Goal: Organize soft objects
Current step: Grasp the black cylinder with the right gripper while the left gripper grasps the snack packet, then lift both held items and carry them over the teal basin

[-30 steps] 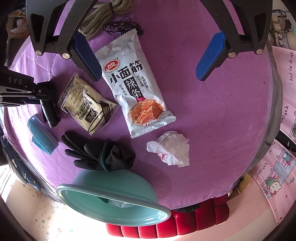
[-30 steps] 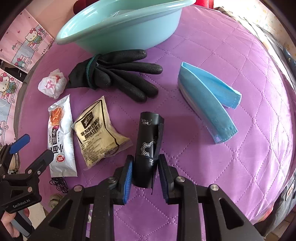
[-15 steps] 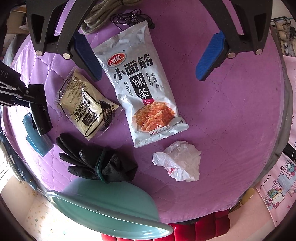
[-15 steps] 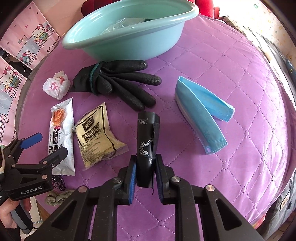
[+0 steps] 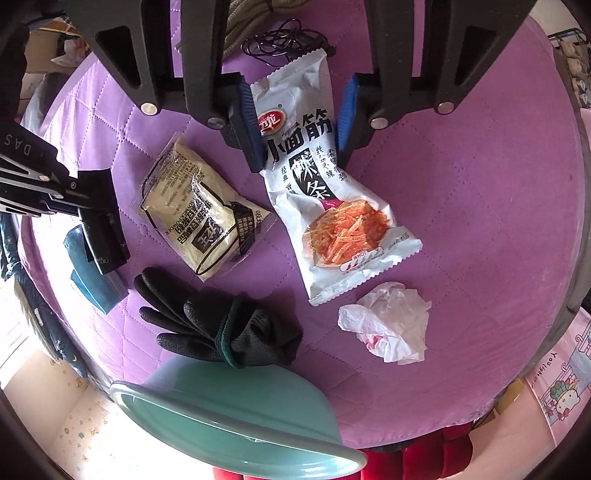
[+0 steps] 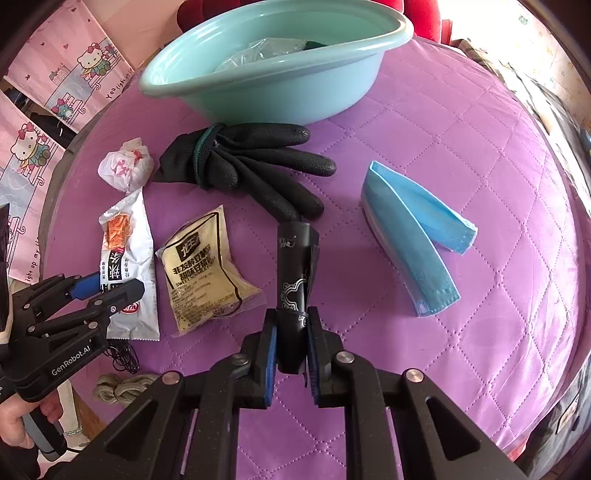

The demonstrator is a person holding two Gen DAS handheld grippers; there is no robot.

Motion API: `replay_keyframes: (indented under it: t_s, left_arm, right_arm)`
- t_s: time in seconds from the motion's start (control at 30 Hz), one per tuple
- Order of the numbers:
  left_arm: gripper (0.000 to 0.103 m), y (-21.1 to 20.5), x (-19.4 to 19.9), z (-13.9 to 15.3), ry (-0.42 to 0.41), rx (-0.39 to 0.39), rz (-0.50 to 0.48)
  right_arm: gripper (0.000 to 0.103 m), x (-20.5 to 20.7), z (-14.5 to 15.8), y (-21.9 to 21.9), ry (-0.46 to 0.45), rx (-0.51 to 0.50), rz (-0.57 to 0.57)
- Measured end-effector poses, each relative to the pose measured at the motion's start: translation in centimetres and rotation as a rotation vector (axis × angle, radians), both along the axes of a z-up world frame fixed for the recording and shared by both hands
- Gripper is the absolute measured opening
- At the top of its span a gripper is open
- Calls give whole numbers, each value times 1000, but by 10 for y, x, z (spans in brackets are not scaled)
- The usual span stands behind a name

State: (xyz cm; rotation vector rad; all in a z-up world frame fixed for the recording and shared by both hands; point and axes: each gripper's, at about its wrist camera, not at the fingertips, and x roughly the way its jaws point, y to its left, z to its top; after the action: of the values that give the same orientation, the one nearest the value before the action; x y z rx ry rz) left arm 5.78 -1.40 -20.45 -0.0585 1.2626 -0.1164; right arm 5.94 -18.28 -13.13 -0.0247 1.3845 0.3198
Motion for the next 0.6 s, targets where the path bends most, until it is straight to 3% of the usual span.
replay_keyframes:
  t_s: [0.6]
  left_arm:
    - [20, -7, -26, 46, -80, -46, -49]
  right_arm:
    - [14, -12, 20, 1, -35, 33, 22]
